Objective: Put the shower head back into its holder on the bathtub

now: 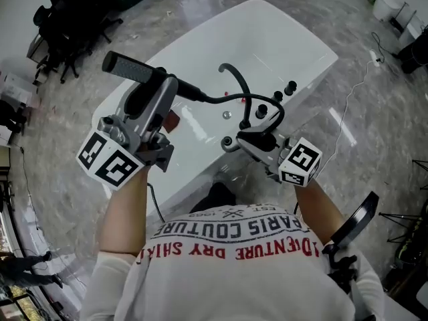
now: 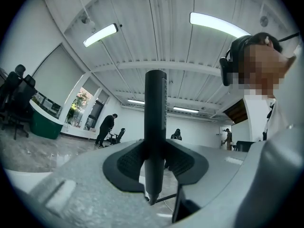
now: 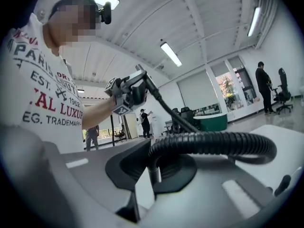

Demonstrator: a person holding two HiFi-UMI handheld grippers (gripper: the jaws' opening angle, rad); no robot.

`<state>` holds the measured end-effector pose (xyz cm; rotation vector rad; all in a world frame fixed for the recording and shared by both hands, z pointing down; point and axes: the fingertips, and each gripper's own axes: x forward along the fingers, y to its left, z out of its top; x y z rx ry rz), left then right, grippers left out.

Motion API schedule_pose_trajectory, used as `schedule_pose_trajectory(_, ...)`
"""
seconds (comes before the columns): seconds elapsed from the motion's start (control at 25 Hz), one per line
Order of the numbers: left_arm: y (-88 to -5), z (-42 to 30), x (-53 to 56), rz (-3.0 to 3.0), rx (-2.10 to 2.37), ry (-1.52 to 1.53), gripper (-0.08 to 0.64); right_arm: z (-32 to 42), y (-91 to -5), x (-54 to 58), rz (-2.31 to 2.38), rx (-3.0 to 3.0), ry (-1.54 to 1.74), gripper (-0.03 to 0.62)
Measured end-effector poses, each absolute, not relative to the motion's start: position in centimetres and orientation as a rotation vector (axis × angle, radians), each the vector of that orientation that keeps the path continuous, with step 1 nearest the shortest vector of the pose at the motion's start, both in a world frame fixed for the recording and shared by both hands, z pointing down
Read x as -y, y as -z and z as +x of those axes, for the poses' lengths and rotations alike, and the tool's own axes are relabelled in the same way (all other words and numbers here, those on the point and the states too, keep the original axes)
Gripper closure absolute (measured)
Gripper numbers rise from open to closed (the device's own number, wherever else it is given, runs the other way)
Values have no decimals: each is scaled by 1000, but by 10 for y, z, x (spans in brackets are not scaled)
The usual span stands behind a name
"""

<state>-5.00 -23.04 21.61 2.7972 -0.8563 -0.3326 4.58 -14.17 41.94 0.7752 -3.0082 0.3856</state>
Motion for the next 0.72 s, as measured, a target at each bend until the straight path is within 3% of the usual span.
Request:
schedule_pose_trajectory(0.2, -228, -50, 231, 2760, 852, 315, 423, 52, -388, 180, 934, 2983, -247, 560)
schedule_pose_trajectory(0.72, -265, -68, 262, 2649, 891, 299, 423, 56, -403, 271, 1368, 2666, -20, 560)
